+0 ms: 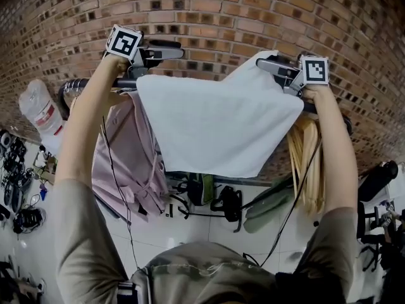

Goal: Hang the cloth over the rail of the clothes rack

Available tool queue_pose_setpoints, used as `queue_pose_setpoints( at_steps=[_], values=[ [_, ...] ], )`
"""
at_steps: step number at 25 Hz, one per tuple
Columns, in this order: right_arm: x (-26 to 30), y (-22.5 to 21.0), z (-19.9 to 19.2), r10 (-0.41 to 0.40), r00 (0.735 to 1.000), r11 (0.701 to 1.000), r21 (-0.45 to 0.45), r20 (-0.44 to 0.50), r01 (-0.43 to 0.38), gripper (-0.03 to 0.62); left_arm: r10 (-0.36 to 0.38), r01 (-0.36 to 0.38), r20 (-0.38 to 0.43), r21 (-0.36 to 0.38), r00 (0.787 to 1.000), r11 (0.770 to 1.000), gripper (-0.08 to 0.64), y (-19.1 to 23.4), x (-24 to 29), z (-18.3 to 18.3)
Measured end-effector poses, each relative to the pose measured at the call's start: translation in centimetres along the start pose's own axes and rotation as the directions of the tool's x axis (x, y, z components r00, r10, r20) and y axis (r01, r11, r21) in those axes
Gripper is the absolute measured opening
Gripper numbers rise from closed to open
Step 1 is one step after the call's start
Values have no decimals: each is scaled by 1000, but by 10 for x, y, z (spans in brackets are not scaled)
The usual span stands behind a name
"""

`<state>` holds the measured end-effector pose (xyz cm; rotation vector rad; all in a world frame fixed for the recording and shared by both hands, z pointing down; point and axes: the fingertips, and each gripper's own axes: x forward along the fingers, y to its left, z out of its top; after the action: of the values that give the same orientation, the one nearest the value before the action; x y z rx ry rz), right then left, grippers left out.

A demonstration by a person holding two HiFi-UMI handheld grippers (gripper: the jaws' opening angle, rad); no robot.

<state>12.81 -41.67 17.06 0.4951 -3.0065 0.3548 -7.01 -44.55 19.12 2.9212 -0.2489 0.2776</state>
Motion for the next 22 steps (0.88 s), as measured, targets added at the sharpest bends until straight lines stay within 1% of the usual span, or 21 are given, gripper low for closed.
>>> queue_pose_setpoints(
  at_steps=[3,6,9,12,14,18,22],
  values=[
    [1,6,7,26,999,997,-72,25,-24,472,13,-13,7,21,1000,1000,296,0,-3,0],
    [1,19,12,86,995,986,-147,43,-79,472,4,-10,56,103,998,995,295,-8,-3,15],
    [1,26,9,122,992,975,-190,24,-115,472,-17,3,91,147,996,989,295,-14,-3,25],
    [3,29,9,123,992,964,-236,2,-119,472,-45,23,111,192,993,981,295,-23,-4,31],
    [3,26,10,103,995,972,-213,9,-99,472,-53,30,117,194,992,980,295,-24,-4,32],
    [3,14,6,51,998,996,-79,20,-49,474,-49,28,111,185,993,982,295,-22,-4,30],
    [1,3,9,-3,999,1000,-13,41,3,474,-54,34,107,185,993,982,295,-24,-4,29]
  ],
)
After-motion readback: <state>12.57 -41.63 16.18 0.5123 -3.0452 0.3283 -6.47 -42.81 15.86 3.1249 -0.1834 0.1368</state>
